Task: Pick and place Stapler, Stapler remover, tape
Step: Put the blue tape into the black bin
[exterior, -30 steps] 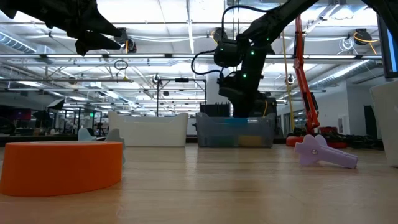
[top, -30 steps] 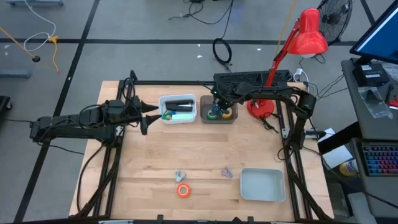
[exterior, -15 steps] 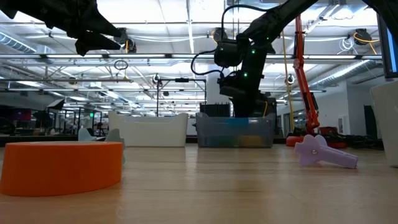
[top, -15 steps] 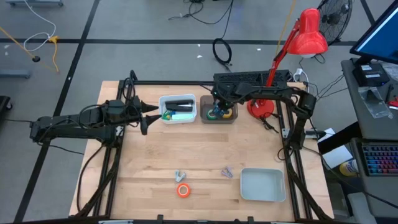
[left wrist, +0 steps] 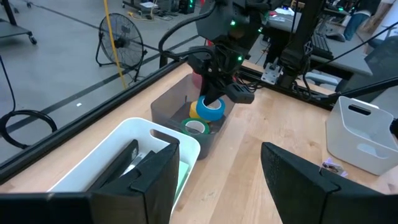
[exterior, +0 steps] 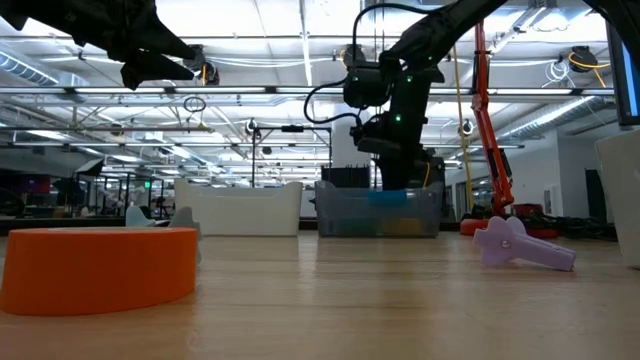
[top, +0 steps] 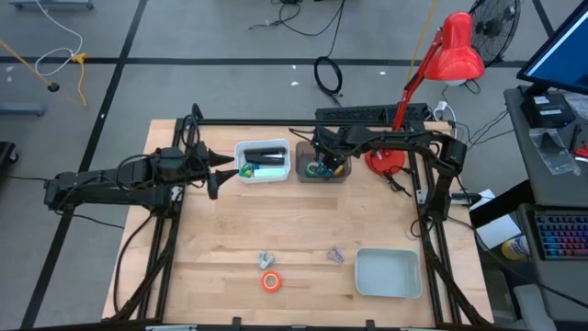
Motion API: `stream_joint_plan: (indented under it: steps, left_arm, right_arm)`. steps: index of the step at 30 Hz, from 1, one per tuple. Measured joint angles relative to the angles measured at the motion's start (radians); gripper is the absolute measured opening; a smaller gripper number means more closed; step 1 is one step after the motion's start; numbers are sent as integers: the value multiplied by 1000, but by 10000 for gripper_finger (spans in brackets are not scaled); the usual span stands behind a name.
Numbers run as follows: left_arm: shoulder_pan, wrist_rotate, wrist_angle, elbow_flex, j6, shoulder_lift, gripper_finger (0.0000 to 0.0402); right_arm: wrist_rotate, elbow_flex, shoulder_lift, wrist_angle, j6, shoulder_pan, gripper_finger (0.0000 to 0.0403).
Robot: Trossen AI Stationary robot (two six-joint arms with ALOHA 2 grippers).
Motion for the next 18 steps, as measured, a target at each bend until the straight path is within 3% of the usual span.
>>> stream_joint_plan:
  steps: [18]
  left_arm:
    - [0,0,0,0,3,0,228]
  right_arm:
    - [5,-48,-1,28,25,12,50]
